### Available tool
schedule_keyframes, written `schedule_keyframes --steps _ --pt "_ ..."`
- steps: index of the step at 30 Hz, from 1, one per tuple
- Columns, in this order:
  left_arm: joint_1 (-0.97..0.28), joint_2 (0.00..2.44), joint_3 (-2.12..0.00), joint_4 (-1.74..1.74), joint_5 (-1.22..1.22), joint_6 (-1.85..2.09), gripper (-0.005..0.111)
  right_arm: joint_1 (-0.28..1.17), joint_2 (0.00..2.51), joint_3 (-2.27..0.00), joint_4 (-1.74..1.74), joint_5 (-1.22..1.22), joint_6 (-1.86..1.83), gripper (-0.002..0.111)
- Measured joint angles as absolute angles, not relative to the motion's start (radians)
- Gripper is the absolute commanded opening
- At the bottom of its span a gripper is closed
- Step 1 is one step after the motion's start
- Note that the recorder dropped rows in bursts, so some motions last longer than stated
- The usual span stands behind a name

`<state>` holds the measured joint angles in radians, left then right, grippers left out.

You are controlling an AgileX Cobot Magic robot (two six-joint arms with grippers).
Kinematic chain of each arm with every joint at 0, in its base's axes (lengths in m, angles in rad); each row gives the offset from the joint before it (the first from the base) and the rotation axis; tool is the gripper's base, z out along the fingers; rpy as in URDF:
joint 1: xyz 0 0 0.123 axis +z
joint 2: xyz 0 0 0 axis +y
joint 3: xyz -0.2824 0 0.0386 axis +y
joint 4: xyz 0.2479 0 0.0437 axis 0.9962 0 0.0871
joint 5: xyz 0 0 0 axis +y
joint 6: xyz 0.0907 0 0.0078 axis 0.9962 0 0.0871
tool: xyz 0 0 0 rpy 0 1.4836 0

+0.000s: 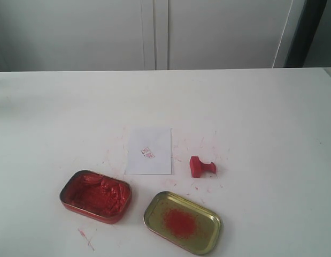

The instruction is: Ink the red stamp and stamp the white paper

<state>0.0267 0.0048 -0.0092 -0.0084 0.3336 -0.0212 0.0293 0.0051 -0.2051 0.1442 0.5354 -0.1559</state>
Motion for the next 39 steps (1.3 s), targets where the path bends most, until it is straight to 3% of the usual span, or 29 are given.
schedule_keyframes --steps 16,39 --pt "0.027 0.005 -0.009 -0.008 0.334 -0.021 0.0 0.029 0.005 -0.01 0.144 0.398 -0.156 0.0" --pt "0.027 0.005 -0.009 -0.008 0.334 -0.021 0.0 0.05 0.005 -0.005 0.144 0.366 -0.156 0.0"
